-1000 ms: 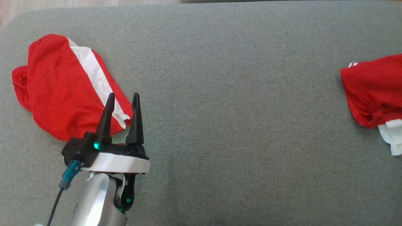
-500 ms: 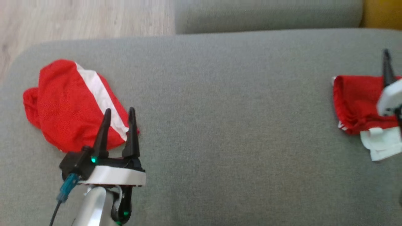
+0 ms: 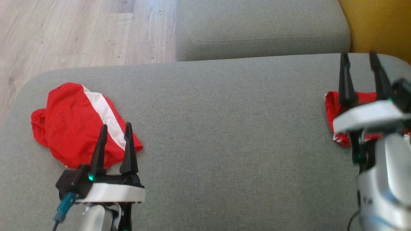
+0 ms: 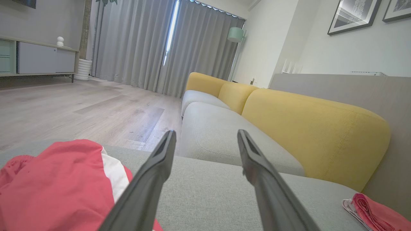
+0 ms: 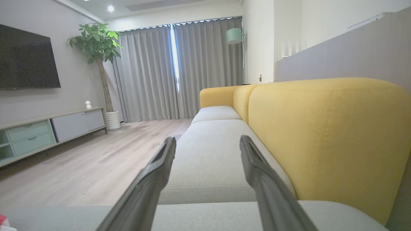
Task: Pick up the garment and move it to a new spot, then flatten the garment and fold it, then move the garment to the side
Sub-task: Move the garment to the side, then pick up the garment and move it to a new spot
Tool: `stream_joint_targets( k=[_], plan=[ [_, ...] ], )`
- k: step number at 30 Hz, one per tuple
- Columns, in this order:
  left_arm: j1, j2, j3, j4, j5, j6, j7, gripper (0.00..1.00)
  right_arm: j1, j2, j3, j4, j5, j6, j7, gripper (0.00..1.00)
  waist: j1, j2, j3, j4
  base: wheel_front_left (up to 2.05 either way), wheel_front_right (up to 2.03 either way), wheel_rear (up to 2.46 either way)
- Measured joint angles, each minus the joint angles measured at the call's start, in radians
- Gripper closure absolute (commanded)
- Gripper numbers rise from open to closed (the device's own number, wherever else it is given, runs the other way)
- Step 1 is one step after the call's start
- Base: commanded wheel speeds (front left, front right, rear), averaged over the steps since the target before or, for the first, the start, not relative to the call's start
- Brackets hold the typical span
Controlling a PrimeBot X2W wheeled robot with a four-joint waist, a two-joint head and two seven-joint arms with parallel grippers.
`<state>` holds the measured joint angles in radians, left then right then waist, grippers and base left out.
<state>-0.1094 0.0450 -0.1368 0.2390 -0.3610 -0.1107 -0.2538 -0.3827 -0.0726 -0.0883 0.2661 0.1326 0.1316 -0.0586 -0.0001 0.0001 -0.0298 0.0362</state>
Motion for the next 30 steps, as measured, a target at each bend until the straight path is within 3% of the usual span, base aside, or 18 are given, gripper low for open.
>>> stream_joint_targets(
  k=[4, 9, 15, 30],
  plan=[
    [0.018, 0.0, -0.002, 0.002, 0.0, 0.002, 0.0, 0.0, 0.121, 0.016, -0.008, -0.058, 0.072, 0.0, -0.033, 0.0, 0.0001, 0.0, -0.003, 0.003, 0.0, 0.0, 0.0],
    [0.045, 0.0, -0.013, 0.017, 0.0, 0.002, 0.0, 0.0, 0.26, 0.026, 0.064, -0.03, 0.181, 0.0, -0.109, 0.0, 0.0001, 0.0, -0.007, 0.002, 0.0, 0.0, 0.0],
    [0.058, 0.001, -0.023, 0.023, 0.0, 0.002, 0.0, 0.0, 0.321, 0.026, 0.095, 0.033, 0.162, 0.0, -0.171, 0.0, 0.0001, 0.0, -0.007, 0.003, 0.0, 0.0, 0.0],
    [0.058, 0.001, -0.025, 0.024, 0.0, 0.002, 0.0, 0.0, 0.32, 0.026, 0.113, 0.05, 0.147, 0.0, -0.189, 0.0, 0.0002, 0.0, -0.006, 0.005, 0.0, 0.0, 0.0]
  ],
)
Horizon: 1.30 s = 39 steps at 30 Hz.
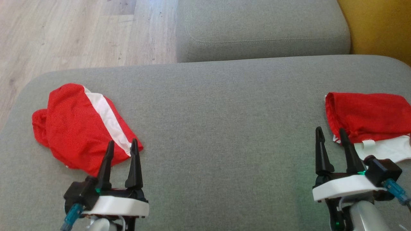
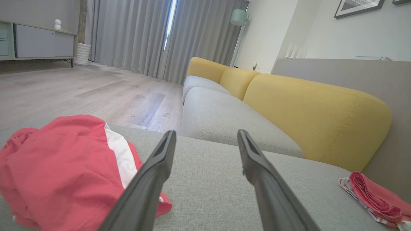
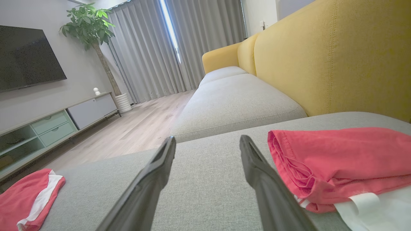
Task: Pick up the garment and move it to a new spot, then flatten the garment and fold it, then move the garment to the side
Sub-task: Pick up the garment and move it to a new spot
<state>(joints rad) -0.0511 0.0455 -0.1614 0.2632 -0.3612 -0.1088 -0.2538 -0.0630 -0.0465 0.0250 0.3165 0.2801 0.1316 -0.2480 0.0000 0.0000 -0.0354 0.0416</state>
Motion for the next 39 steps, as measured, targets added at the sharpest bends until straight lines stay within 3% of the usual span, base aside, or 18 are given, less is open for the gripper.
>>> stream_joint_targets(
  k=[17, 39],
  plan=[
    [0.0, 0.0, 0.0, 0.001, 0.0, 0.004, 0.0, 0.0, 0.0, 0.0, 0.027, 0.004, 0.0, 0.0, 0.0, 0.0, 0.0, 0.0, -0.003, 0.034, 0.0, 0.0, 0.0],
    [0.0, 0.001, 0.075, 0.027, 0.047, 0.006, 0.0, 0.0, 0.017, 0.0, 0.169, 0.033, 0.029, 0.0, 0.0, 0.0, 0.0, 0.0, -0.004, 0.287, 0.0, 0.0, 0.0]
  ],
)
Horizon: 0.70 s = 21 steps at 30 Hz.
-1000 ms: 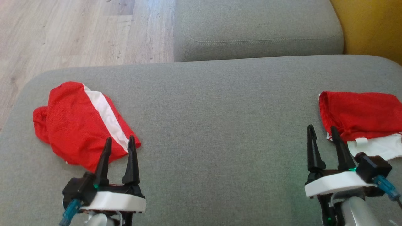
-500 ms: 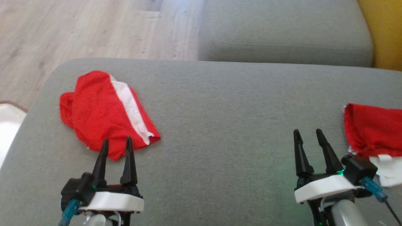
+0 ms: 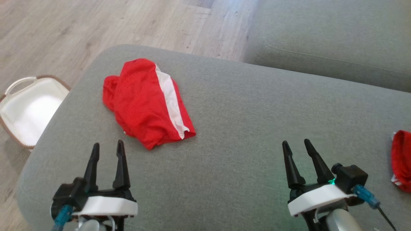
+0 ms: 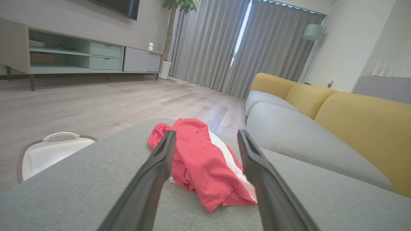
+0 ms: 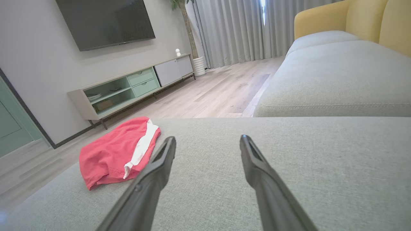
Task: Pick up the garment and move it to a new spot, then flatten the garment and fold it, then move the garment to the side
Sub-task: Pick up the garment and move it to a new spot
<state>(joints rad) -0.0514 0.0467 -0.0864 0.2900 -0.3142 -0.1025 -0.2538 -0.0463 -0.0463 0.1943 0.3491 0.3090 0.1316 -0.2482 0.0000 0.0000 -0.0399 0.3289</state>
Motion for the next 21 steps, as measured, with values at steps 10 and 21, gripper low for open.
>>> stream_joint_targets(
  k=[10, 21],
  plan=[
    [-0.025, 0.015, 0.041, 0.041, 0.019, -0.012, 0.0, 0.0, -0.004, 0.0, 0.024, 0.01, 0.0, 0.0, 0.0, 0.0, 0.0, 0.0, 0.037, 0.001, 0.0, 0.0, 0.0],
    [-0.434, 0.198, -0.016, 0.354, 0.044, -0.022, 0.358, 0.0, -0.086, -0.001, -0.011, -0.012, -0.058, 0.0, 0.0, 0.0, 0.0002, 0.0, 0.17, -0.084, 0.0, 0.0, 0.0]
  ],
)
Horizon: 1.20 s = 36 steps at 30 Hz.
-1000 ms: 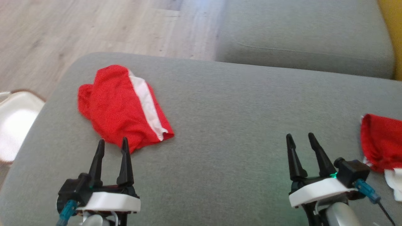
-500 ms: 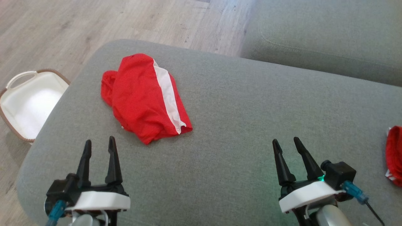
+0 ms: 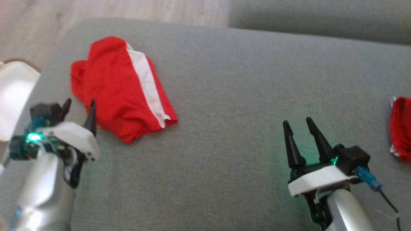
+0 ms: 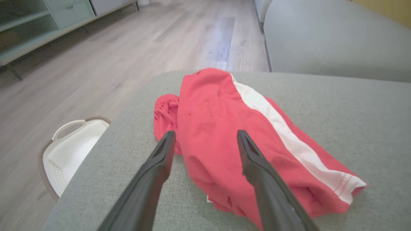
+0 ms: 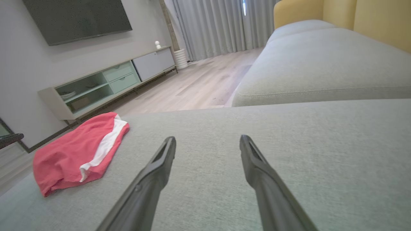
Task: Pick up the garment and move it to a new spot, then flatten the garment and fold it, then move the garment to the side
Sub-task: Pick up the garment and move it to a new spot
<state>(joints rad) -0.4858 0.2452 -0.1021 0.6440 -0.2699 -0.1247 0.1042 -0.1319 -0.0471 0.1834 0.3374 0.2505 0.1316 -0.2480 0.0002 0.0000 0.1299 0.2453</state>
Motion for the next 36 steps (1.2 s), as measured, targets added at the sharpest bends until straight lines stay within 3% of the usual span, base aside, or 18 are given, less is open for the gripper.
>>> stream_joint_targets(
  k=[7, 19, 20, 21, 22, 23, 29, 36],
  plan=[
    [-0.141, 0.062, -0.074, 0.178, -0.075, -0.008, 0.196, 0.0, -0.028, -0.001, -0.021, -0.023, -0.019, 0.0, 0.001, 0.0, 0.0001, 0.0, 0.086, -0.076, 0.0, 0.0, 0.0],
    [-0.287, 0.128, -0.087, 0.395, -0.181, -0.008, 0.371, 0.0, -0.063, -0.001, -0.039, -0.054, -0.035, 0.0, 0.002, 0.0, -0.0003, 0.0, 0.174, -0.171, 0.0, 0.0, 0.0],
    [-0.293, 0.129, -0.084, 0.405, -0.19, -0.008, 0.383, 0.07, -0.065, -0.001, -0.043, -0.059, -0.035, 0.0, 0.002, 0.0, -0.0004, 0.0, 0.176, -0.175, 0.0, 0.0, 0.0],
    [-0.299, 0.131, -0.082, 0.412, -0.199, -0.008, 0.389, 0.51, -0.066, -0.001, -0.048, -0.063, -0.035, 0.0, 0.002, 0.0, -0.0003, 0.0, 0.177, -0.177, 0.0, 0.0, 0.0],
    [-0.299, 0.131, -0.082, 0.412, -0.199, -0.008, 0.389, 0.83, -0.066, -0.001, -0.048, -0.063, -0.035, 0.0, 0.002, 0.0, -0.0003, 0.0, 0.177, -0.177, 0.0, 0.0, 0.0],
    [-0.305, 0.13, -0.08, 0.419, -0.207, -0.008, 0.391, 1.0, -0.066, -0.001, -0.051, -0.063, -0.035, 0.0, 0.002, 0.0, -0.0003, 0.0, 0.176, -0.179, 0.0, 0.0, 0.0],
    [-0.306, 0.111, -0.064, 0.432, -0.271, -0.007, 0.369, 1.0, -0.066, -0.001, -0.057, -0.062, -0.034, 0.0, 0.002, 0.0, -0.0002, 0.0, 0.157, -0.178, 0.0, 0.0, 0.0],
    [-0.227, 0.028, -0.076, 0.326, -0.418, -0.007, 0.333, 1.0, -0.063, -0.001, -0.056, -0.048, -0.019, 0.0, 0.001, 0.0, -0.0002, 0.0, 0.11, -0.171, 0.0, 0.0, 0.0]
  ],
)
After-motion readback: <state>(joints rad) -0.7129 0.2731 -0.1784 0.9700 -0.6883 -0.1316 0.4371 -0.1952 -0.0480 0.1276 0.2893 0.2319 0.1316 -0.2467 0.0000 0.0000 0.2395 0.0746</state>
